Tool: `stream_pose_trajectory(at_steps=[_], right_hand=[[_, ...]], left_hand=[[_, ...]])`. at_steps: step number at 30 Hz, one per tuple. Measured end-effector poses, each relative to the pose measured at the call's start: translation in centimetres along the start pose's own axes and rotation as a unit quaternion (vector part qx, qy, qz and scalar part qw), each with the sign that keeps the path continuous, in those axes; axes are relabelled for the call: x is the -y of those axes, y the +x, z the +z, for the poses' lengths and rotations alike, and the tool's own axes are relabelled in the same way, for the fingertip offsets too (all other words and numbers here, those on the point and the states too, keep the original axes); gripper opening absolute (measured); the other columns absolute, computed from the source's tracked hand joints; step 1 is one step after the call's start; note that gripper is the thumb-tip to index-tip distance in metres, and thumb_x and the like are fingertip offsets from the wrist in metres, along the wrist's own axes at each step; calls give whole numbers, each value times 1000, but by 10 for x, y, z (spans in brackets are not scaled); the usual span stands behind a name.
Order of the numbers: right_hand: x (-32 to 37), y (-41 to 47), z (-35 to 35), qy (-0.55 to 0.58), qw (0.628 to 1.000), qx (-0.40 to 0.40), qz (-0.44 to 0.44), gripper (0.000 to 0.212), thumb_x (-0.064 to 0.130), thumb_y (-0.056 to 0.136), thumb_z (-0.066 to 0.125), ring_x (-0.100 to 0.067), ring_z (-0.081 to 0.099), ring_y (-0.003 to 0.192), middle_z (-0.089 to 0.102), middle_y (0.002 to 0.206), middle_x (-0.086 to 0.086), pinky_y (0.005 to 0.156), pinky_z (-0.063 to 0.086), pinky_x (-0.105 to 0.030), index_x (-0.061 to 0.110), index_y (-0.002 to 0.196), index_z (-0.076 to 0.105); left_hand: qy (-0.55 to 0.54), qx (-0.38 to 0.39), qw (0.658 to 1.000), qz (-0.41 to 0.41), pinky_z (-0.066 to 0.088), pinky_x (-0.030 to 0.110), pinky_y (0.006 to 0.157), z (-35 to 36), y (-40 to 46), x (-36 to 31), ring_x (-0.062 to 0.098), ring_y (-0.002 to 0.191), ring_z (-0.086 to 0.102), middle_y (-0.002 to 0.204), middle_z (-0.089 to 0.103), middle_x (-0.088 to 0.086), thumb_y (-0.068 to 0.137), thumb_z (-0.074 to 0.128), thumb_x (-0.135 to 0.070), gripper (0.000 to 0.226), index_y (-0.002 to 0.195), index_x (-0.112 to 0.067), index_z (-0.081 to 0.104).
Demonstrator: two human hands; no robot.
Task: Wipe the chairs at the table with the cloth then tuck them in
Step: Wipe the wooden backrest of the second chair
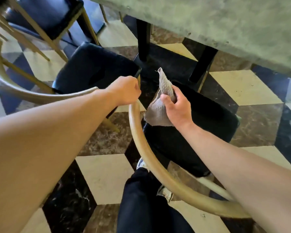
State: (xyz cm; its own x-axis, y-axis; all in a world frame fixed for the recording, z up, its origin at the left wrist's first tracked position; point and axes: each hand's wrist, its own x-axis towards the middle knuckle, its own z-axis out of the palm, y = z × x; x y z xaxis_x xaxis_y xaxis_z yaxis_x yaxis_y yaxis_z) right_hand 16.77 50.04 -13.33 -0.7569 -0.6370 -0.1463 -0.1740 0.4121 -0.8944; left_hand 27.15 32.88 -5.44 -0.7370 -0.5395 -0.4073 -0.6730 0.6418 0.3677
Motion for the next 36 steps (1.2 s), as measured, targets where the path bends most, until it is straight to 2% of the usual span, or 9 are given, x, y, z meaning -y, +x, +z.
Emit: stream_pose_trajectory(at_steps=[3,7,12,15,18,20,24,27,36], right_hand=[[32,-9,23,7,998,-22,-66,47,45,98,61,0,65,105,71,118,8,87,53,-13,18,137,61],[72,-16,66,-2,993,2,-117,41,41,100,61,-9,67,99,70,109,0,87,57,-33,17,135,63],[114,-5,126,-102,981,30,-162,47,44,100,58,-14,59,96,58,101,3,84,50,-29,19,140,58],[134,5,170,-133,974,56,-173,46,45,101,58,-22,58,102,60,107,-3,92,50,-40,17,137,61],[144,7,216,-321,928,60,-177,46,54,101,49,-32,49,110,62,123,-8,96,43,-43,23,131,65],[142,1,234,-437,884,40,-161,49,59,101,39,-31,46,110,63,120,-3,93,39,-44,25,114,72],[149,3,258,-471,872,-28,-131,55,51,100,32,-28,57,101,71,99,-6,102,36,-49,22,90,78],[147,8,260,-462,877,-37,-128,53,45,98,37,-29,60,78,67,80,-7,83,45,-44,16,80,78],[145,13,263,-454,878,-78,-130,40,37,91,52,-24,49,59,54,61,-3,59,40,-37,14,61,67]], left_hand=[[39,-99,994,20,47,39,77,-15,-30,42,27,97,59,106,60,5,98,55,-22,18,110,-15,67],[92,-172,981,6,46,47,90,-33,-56,108,32,111,57,118,61,10,98,59,-34,37,128,-14,64],[135,-135,982,-10,46,49,92,-42,-80,194,33,108,58,115,63,11,96,59,-28,38,132,-15,62],[164,-116,979,21,43,49,103,-46,-88,248,29,111,60,119,65,7,98,61,-33,38,133,-19,60],[213,-99,968,93,38,49,110,-56,-87,288,29,116,60,123,65,5,95,67,-32,44,136,-23,56],[231,-83,959,139,42,47,105,-61,-80,302,27,113,62,122,66,3,93,68,-30,44,134,-25,55],[228,-25,956,185,45,34,77,-83,-53,330,15,87,63,101,67,-7,92,67,-43,29,117,-28,62],[231,34,954,187,43,28,60,-95,-38,341,8,73,59,85,63,-15,89,66,-56,28,107,-33,64],[271,211,926,153,45,27,51,-108,-2,332,9,61,63,72,64,-12,77,66,-61,24,88,-40,63]])
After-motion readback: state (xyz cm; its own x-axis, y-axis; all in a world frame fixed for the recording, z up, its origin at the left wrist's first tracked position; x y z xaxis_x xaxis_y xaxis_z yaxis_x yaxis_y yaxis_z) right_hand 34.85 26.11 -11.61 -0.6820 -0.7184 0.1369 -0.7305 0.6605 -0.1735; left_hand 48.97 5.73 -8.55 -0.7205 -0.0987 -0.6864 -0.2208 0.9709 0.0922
